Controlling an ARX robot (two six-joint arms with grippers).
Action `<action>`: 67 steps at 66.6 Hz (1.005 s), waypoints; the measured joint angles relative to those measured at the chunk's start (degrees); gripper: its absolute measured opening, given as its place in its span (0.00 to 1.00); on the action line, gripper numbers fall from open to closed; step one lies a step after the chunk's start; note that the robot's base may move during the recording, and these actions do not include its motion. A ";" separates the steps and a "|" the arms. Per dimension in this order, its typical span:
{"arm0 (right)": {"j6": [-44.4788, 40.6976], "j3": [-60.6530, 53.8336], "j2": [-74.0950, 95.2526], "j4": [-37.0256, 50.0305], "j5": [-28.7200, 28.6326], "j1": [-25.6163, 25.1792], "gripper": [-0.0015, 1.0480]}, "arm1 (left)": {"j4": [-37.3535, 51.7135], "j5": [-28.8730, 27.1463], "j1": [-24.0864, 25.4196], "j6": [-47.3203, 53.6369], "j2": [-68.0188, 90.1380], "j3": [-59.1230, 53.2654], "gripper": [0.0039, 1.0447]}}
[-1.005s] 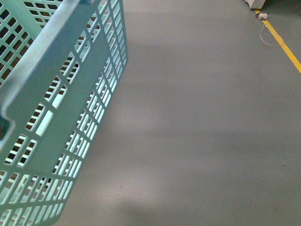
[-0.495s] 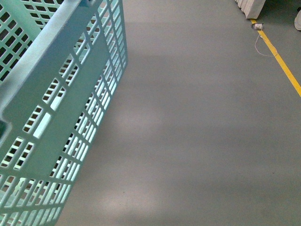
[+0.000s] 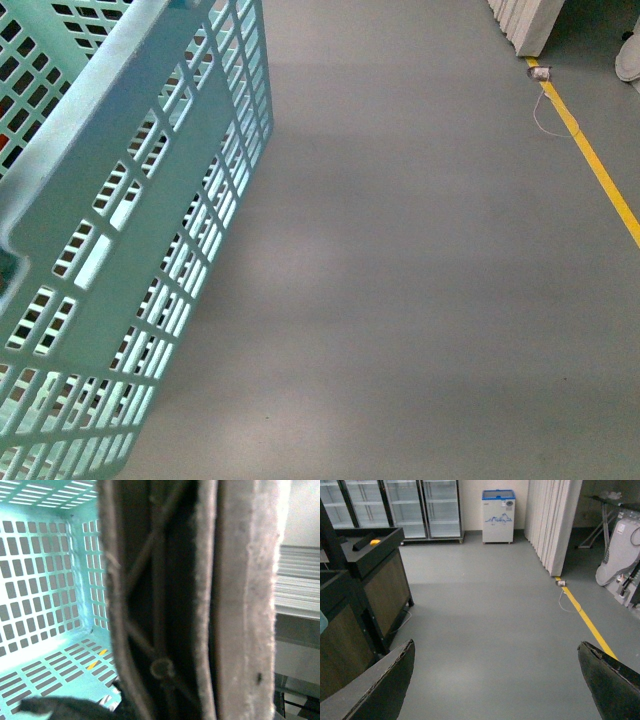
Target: Pick lemon and mango into basket
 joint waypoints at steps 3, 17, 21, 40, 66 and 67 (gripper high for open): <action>0.02 0.00 0.00 0.00 0.02 0.00 0.92 | 0.00 0.00 0.00 0.00 0.00 0.00 0.13; 0.02 0.00 0.00 0.00 0.24 0.00 0.92 | 0.00 0.72 -0.35 -0.04 -0.09 0.02 0.13; 0.02 0.00 0.00 0.00 0.20 0.00 0.92 | 0.00 1.11 -0.37 -0.61 -0.04 0.00 0.13; 0.02 0.00 0.02 -0.02 0.09 0.00 0.92 | 0.00 -0.09 -0.11 -0.22 -0.04 0.02 0.13; 0.02 0.00 0.02 0.00 0.07 0.00 0.92 | 0.00 0.04 -0.11 -0.24 -0.04 0.02 0.13; 0.02 0.00 0.02 0.00 0.07 0.00 0.92 | 0.00 0.04 -0.11 -0.24 -0.04 0.02 0.13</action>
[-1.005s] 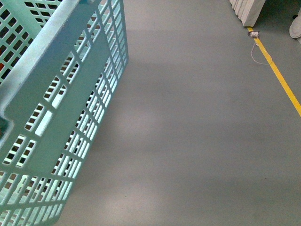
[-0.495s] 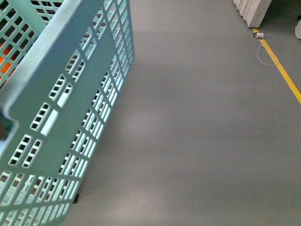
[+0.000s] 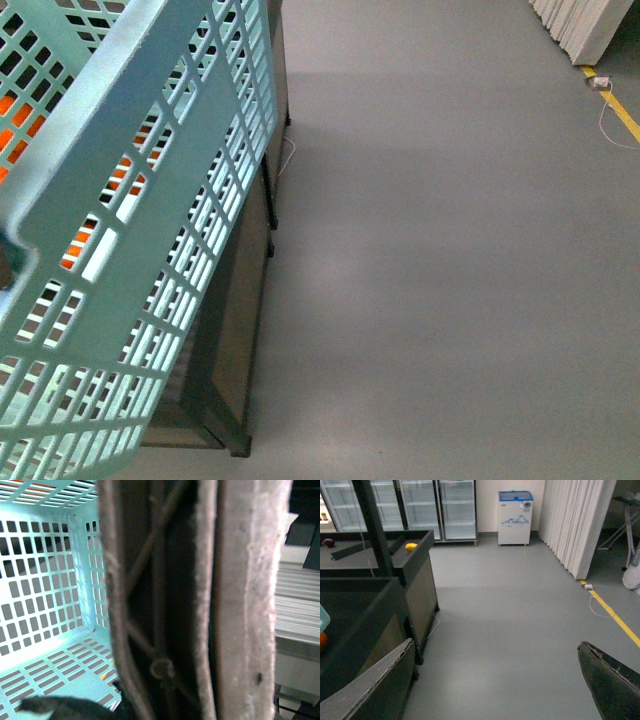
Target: Pick lemon and mango into basket
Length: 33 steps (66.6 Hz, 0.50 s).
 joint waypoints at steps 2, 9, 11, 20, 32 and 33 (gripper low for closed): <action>-0.02 0.00 0.04 -0.02 -0.04 0.00 0.92 | 0.00 0.00 0.00 0.02 0.00 0.00 0.13; -0.02 0.00 0.02 0.00 -0.09 0.00 0.92 | -0.02 -0.02 0.00 0.02 0.04 0.00 0.13; 0.00 0.00 0.02 -0.02 -0.02 0.00 0.92 | -0.02 -0.02 0.00 0.02 0.04 0.00 0.13; -0.02 0.00 0.02 -0.02 -0.04 0.00 0.92 | -0.04 0.00 0.00 0.04 0.07 0.04 0.13; -0.02 0.00 0.00 -0.02 -0.09 0.00 0.92 | -0.02 -0.02 0.00 0.02 0.07 0.04 0.13; -0.02 0.00 0.00 -0.02 -0.07 0.00 0.92 | -0.02 -0.02 0.00 0.02 0.07 0.04 0.13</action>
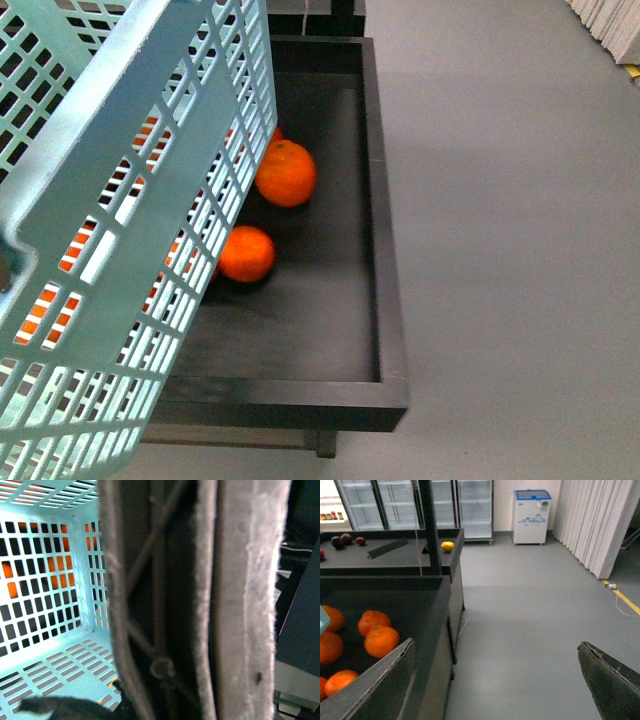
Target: Pick lemon and mango into basket
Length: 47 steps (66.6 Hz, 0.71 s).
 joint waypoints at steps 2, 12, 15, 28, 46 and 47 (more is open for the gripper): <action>0.02 0.00 0.00 0.00 0.00 0.00 0.92 | 0.00 -0.02 0.00 0.00 0.00 0.00 0.13; 0.00 0.00 0.00 0.00 0.09 0.00 0.92 | -0.02 0.00 0.00 0.02 0.00 0.00 0.13; 0.00 0.00 -0.02 0.02 -0.02 0.00 0.92 | -0.02 0.02 0.00 0.00 0.00 0.00 0.13; 0.00 0.00 -0.02 0.00 0.09 0.00 0.92 | -0.02 0.02 0.00 0.00 0.00 0.00 0.13; 0.00 0.00 0.00 0.00 -0.02 0.00 0.92 | -0.02 -0.02 0.02 0.04 0.00 0.00 0.13; 0.02 0.00 0.00 0.00 -0.04 0.00 0.92 | -0.02 0.00 0.02 0.04 0.00 0.00 0.13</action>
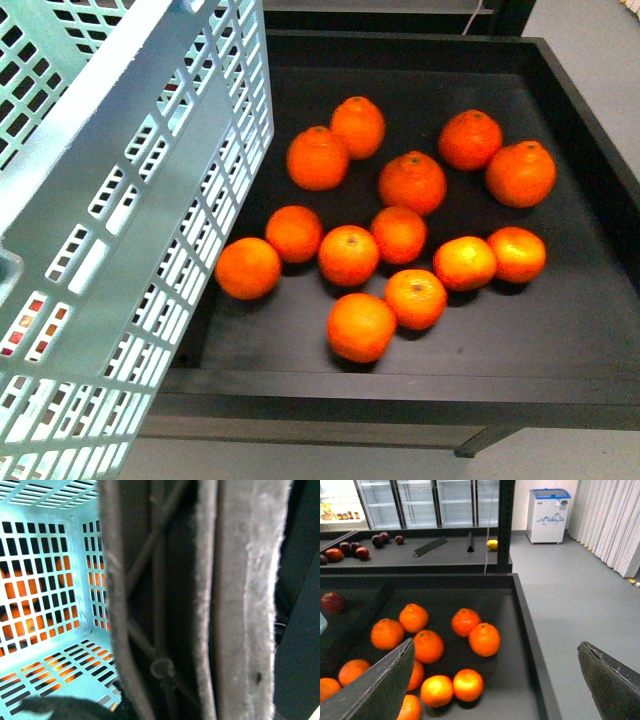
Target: Pick lemon and mango into basket
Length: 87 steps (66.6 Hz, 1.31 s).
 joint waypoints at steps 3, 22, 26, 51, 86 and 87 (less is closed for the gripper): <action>-0.02 0.00 -0.02 0.04 0.11 0.00 0.92 | 0.00 0.00 0.00 -0.02 0.00 0.00 0.13; 0.00 0.00 -0.02 0.00 0.11 0.00 0.92 | 0.00 0.00 0.00 -0.02 -0.02 0.00 0.13; 0.00 0.00 -0.02 0.00 0.02 0.00 0.92 | 0.00 -0.02 0.00 0.04 0.00 0.00 0.13; 0.00 0.00 -0.02 0.00 0.07 0.00 0.92 | -0.02 0.02 0.00 -0.02 0.00 0.00 0.13; 0.00 0.00 0.00 0.00 0.02 0.00 0.92 | -0.13 -0.02 0.02 -0.02 -0.02 0.00 0.13; 0.00 0.00 -0.02 0.02 0.07 0.00 0.92 | -0.13 -0.02 0.02 0.00 -0.02 0.00 0.13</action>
